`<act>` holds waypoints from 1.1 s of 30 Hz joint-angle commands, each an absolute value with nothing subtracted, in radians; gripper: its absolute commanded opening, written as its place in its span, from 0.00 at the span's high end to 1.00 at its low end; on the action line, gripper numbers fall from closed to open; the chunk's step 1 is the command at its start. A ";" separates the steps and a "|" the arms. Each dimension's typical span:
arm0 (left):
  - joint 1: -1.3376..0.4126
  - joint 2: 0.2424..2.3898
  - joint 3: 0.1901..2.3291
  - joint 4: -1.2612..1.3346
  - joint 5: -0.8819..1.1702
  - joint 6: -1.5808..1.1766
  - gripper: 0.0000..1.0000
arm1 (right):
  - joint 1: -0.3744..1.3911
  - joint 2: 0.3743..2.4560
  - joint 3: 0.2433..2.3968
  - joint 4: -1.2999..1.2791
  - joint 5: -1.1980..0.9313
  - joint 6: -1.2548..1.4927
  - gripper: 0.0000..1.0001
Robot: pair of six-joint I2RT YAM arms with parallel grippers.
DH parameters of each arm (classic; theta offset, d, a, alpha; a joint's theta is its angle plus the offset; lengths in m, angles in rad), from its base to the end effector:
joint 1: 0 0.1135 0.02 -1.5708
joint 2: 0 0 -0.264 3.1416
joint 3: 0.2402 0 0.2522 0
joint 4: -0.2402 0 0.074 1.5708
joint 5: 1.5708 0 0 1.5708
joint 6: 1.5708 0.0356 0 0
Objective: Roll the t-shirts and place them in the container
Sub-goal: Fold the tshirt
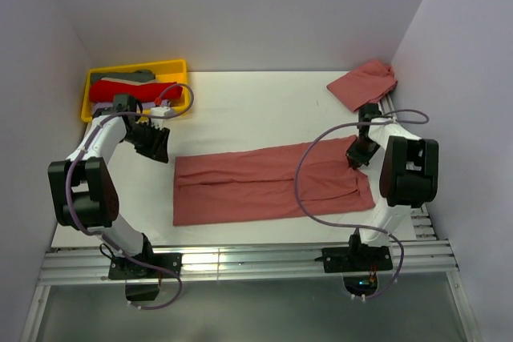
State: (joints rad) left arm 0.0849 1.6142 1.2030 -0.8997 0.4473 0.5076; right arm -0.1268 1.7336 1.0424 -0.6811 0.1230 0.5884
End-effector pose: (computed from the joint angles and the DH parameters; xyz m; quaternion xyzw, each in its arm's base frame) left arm 0.3074 0.0107 0.2318 0.2309 0.9393 -0.1735 0.1851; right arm 0.3083 -0.0437 0.1569 0.3534 0.9282 -0.0369 0.1103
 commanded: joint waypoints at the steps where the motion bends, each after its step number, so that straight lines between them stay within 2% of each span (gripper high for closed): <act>1: 0.089 1.650 1.261 -0.893 0.465 0.491 0.55 | -0.204 1.807 1.110 -0.653 0.238 0.532 0.98; 3: 0.090 1.680 1.285 -0.896 0.477 0.480 0.55 | -0.241 1.836 1.170 -0.686 0.238 0.532 0.98; 5: 0.090 1.710 1.302 -0.903 0.489 0.473 0.55 | -0.267 1.867 1.206 -0.704 0.218 0.520 0.92; 6: 0.091 1.721 1.319 -0.907 0.501 0.465 0.54 | -0.268 1.876 1.241 -0.716 0.221 0.515 0.81; 10: 0.089 1.788 1.367 -0.937 0.561 0.454 0.54 | -0.270 1.837 1.229 -0.720 0.203 0.534 0.54; 13: 0.087 1.822 1.391 -0.960 0.609 0.453 0.52 | -0.261 1.734 1.152 -0.683 0.178 0.560 0.47; 18: 0.058 1.836 1.394 -0.992 0.652 0.468 0.49 | -0.200 1.566 1.046 -0.689 0.186 0.612 0.46; 22: 0.023 1.825 1.373 -0.988 0.673 0.462 0.45 | -0.059 1.425 1.012 -0.703 0.190 0.684 0.47; 26: -0.015 1.859 1.362 -0.988 0.690 0.445 0.44 | 0.232 1.368 1.015 -0.698 0.186 0.819 0.49; 28: -0.038 1.868 1.355 -0.976 0.693 0.436 0.44 | 0.322 1.359 1.026 -0.683 0.186 0.862 0.51; 33: -0.087 1.899 1.336 -0.948 0.693 0.393 0.44 | 0.616 1.414 1.121 -0.646 0.216 0.963 0.52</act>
State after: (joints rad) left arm -0.0605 1.8866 1.3495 -0.9607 0.6556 0.4221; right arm 0.5056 1.3987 1.0420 -0.6743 0.1749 0.8631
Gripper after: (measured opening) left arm 0.559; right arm 0.487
